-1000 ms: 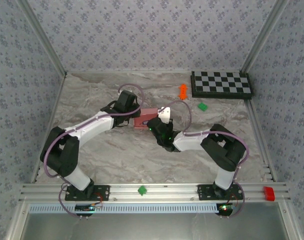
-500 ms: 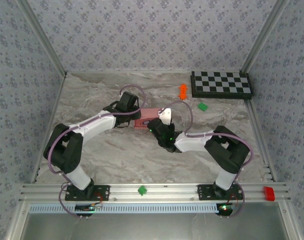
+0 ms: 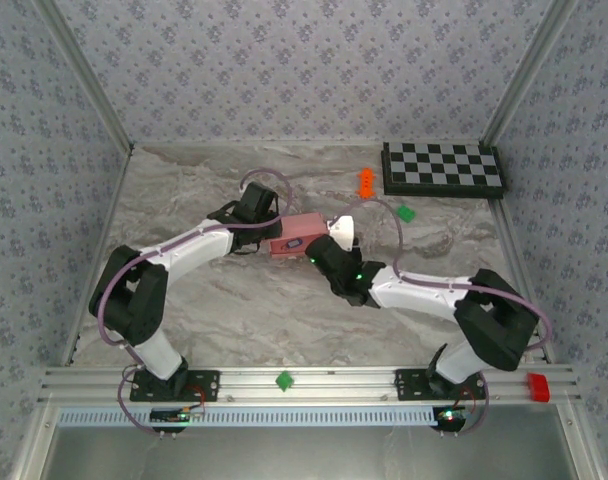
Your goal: Fold the paper box
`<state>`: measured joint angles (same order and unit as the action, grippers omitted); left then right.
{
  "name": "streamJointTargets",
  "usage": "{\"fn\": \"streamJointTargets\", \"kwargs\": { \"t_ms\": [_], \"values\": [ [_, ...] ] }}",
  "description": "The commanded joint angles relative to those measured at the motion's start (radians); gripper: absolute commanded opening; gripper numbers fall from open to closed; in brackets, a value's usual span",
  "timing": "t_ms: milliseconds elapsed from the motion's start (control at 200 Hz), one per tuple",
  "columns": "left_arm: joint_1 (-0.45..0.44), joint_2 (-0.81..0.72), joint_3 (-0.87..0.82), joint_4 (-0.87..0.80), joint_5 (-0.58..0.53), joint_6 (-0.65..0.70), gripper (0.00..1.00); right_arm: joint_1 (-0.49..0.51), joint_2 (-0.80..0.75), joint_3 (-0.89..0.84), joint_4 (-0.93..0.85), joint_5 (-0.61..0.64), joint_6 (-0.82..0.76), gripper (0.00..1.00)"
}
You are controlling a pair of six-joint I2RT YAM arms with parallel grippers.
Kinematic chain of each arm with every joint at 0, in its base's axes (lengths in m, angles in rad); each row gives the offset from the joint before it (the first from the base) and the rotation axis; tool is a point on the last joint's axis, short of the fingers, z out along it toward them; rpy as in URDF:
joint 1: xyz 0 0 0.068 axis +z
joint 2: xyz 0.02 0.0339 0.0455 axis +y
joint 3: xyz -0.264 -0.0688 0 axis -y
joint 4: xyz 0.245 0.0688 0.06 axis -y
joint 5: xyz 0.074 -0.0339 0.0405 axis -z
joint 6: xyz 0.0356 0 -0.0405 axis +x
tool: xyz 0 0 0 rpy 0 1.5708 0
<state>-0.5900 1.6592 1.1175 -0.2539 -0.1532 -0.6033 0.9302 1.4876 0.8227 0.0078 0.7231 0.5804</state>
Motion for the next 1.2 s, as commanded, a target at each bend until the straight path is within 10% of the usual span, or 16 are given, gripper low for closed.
{"fn": "streamJointTargets", "kwargs": {
  "t_ms": [0,490,1194],
  "values": [
    [0.001,0.027,0.036,-0.022,-0.023,-0.008,0.32,0.005,-0.082,-0.01,-0.163,-0.054,0.041,0.5],
    [0.001,0.022,0.042,-0.035,-0.046,-0.003,0.33,-0.272,-0.055,0.181,-0.244,-0.669,-0.141,0.49],
    [0.001,0.022,-0.035,0.008,-0.017,-0.029,0.34,-0.367,0.295,0.36,-0.263,-0.832,-0.167,0.42]
  ]
}}
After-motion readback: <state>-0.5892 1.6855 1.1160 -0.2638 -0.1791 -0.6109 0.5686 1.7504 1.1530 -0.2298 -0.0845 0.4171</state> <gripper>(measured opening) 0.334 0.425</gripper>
